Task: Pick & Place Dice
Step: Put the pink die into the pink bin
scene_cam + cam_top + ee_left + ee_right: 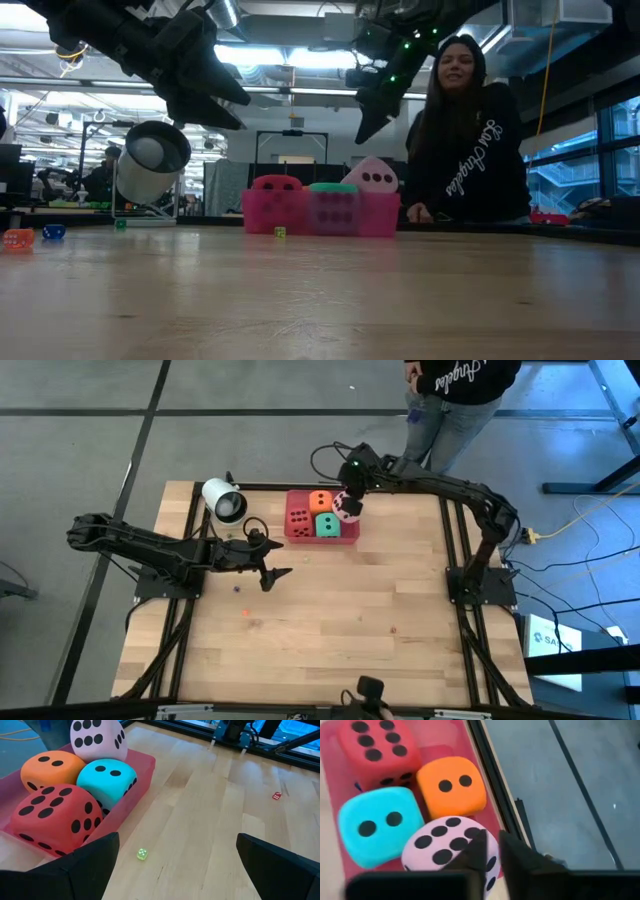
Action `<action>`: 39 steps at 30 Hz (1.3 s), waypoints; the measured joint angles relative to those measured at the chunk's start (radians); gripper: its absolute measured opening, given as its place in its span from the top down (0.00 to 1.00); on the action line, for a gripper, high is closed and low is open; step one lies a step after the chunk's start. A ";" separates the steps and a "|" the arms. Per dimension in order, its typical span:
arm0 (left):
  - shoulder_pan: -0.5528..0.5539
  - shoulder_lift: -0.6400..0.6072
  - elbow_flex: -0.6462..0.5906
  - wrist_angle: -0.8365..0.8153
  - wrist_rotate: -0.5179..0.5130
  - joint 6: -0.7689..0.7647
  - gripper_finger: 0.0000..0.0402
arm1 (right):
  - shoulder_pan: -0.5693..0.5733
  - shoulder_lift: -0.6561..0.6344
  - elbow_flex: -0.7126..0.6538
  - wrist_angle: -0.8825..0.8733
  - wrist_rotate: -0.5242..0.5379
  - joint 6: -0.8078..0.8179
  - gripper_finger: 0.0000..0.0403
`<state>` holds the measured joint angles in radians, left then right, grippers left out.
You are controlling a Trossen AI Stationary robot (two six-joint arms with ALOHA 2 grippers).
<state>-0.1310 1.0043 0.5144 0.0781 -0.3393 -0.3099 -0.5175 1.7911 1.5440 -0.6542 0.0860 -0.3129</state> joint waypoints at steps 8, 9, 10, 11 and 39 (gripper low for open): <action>0.000 0.000 0.000 0.000 0.000 0.000 0.00 | -0.007 0.060 0.000 -0.023 0.126 0.016 0.96; 0.000 0.000 0.000 0.000 0.000 0.000 0.00 | -0.009 0.068 0.000 -0.033 0.125 0.017 0.97; 0.000 0.000 0.000 0.000 0.000 0.000 0.00 | -0.013 0.074 0.000 -0.041 0.104 0.019 0.98; 0.000 0.000 0.000 0.000 0.000 0.001 0.00 | -0.017 0.082 0.000 -0.054 0.073 0.022 0.99; 0.000 0.000 0.000 0.000 0.000 0.000 0.00 | -0.025 0.047 -0.001 -0.096 -0.054 0.074 1.00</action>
<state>-0.1310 1.0046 0.5144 0.0776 -0.3390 -0.3096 -0.5425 1.8385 1.5429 -0.7502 0.0318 -0.2386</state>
